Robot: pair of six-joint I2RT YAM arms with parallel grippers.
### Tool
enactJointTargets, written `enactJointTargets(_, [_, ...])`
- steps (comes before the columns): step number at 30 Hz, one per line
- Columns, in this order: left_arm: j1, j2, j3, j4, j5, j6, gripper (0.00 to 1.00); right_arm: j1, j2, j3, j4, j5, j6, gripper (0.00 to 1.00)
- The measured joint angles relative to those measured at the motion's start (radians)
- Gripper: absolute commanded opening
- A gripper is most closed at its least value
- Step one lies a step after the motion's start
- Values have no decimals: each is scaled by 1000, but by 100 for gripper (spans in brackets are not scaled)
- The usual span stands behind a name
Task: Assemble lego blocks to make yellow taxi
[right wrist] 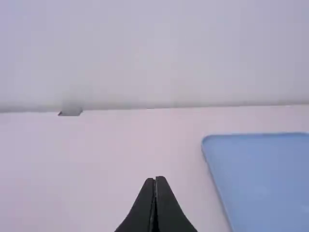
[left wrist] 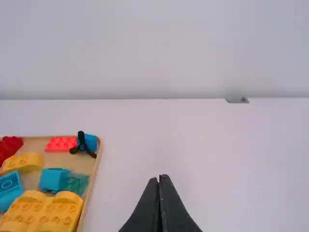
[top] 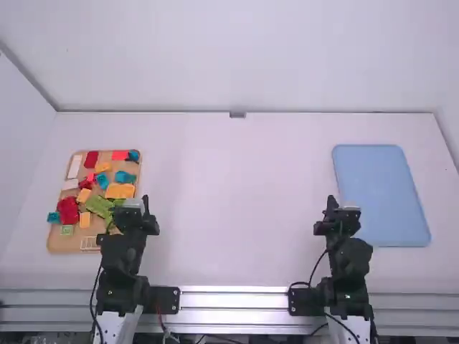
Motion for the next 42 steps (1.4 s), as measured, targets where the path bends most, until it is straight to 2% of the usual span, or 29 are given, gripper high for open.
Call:
enactJointTargets(7, [0,3,0,0,0,1,2,0,2,0,2,0,-5,2])
enactJointTargets(16, [0,82,40,-25,-5,1,11,0,78,26,-8,-8,-11,11])
enactJointTargets(22, [0,190,143,-41,-4,13,19,0,180,126,-15,-15,-26,19])
enactJointTargets(30, [0,410,305,-31,-4,74,33,0,379,289,-4,-24,-49,33])
enactJointTargets(35, [0,553,413,-11,-35,39,43,0,525,393,25,-40,-65,43])
enactJointTargets(42, [-2,763,616,-76,-99,-47,57,35,721,554,68,-63,-89,57])
